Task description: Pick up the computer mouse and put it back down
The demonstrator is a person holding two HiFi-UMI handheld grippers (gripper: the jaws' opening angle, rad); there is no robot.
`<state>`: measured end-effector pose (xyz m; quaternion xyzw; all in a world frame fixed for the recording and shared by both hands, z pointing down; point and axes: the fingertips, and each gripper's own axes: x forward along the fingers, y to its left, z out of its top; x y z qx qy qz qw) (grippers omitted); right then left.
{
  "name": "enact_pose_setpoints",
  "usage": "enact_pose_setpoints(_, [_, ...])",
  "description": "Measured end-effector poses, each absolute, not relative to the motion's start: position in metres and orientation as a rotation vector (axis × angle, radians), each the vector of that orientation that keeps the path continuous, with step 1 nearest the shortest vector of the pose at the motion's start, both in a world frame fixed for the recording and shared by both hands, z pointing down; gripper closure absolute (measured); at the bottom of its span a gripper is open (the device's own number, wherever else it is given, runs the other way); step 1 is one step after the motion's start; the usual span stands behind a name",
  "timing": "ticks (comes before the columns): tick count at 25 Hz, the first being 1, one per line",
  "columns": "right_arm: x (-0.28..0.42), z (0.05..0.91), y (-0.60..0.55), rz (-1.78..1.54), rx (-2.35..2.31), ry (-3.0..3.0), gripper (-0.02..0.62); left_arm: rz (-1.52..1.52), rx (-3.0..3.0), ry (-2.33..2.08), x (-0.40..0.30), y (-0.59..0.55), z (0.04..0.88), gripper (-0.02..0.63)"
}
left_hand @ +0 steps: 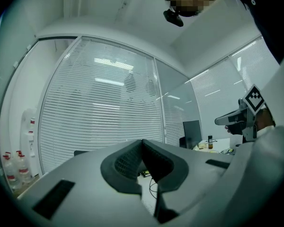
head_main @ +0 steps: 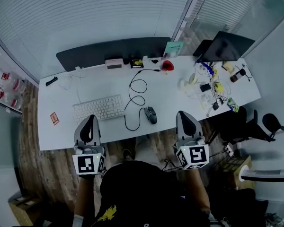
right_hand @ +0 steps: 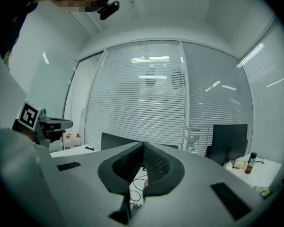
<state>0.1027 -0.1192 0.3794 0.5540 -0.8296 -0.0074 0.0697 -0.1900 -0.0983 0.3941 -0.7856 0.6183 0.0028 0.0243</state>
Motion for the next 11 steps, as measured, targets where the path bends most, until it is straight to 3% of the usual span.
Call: enact_pose_setpoints(11, [0.088,0.383,-0.120,-0.072,1.604,-2.485,0.581,0.016,-2.452,1.885,-0.188,-0.090,0.400,0.592])
